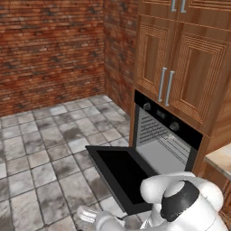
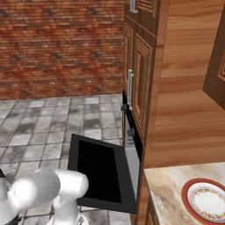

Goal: Place the fish on the rack of the oven, and slide the rack back inside. Close the oven door.

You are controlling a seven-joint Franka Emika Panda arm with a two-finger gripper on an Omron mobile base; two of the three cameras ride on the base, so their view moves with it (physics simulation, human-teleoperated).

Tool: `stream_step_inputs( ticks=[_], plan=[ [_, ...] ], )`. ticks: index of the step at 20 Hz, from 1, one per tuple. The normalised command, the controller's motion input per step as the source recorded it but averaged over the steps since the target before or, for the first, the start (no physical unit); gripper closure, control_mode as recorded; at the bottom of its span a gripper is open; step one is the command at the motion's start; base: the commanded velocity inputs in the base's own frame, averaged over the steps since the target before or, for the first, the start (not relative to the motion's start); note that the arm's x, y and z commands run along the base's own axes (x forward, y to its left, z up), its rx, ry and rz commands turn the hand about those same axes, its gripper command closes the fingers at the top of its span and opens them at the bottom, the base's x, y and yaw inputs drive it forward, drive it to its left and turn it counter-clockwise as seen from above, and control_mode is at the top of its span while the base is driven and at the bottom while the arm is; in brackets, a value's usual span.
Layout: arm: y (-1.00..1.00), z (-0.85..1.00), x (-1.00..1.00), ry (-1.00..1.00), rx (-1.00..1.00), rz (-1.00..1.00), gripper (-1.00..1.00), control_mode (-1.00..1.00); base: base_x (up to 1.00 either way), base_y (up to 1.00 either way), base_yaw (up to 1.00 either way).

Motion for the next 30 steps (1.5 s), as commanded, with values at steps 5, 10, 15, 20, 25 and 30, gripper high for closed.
stream_step_inputs(
  ticks=[5,10,15,20,25,30],
  plan=[
    [0.73,-0.73,-0.72,-0.40,-0.18,-0.07,-1.00,-1.00,0.00,0.00,0.00],
    [0.78,-0.73,-0.18,-0.26,-0.18,-0.13,-1.00,-1.00,0.00,0.00,0.00],
    [0.59,-0.55,0.06,-0.09,-0.17,-0.20,-1.00,-1.00,0.00,0.00,0.00],
    [0.46,-0.65,0.35,0.00,-0.20,-0.29,-1.00,-1.00,0.00,0.00,0.00],
    [0.46,-0.76,0.55,0.00,-0.22,-0.29,-1.00,-1.00,0.00,0.00,0.00],
    [0.37,-0.34,0.59,-0.02,-0.09,-0.18,-1.00,-1.00,0.00,0.00,0.00]
  ],
)
